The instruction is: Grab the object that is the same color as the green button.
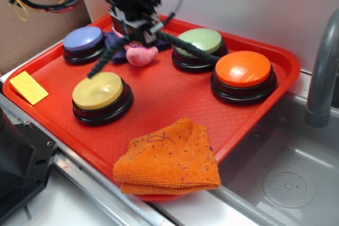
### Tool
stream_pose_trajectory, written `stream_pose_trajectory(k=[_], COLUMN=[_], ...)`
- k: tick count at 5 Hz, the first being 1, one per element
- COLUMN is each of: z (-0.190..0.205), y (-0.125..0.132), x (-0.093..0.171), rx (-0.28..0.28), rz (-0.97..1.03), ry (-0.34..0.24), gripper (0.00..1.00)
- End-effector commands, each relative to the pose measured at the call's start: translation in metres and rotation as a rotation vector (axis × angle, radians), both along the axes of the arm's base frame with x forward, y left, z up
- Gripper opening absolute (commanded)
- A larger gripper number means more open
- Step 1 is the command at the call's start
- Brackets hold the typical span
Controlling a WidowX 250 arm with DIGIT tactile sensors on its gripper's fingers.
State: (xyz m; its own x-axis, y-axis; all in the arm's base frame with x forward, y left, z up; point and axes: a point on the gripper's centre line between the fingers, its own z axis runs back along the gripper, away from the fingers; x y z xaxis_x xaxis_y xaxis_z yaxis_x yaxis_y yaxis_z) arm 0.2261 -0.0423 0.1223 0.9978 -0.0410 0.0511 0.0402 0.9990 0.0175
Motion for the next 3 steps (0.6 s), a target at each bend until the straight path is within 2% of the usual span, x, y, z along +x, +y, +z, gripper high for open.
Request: stream_pose_trajectory(k=[1, 2, 3], z=[0.07, 0.076, 0.074], y=[0.035, 0.045, 0.047], x=[-0.017, -0.025, -0.032], rx=[-0.018, 0.014, 0.007], rz=[0.21, 0.262, 0.304], ry=[-0.119, -0.132, -0.164], gripper=[0.0, 0.0, 0.0])
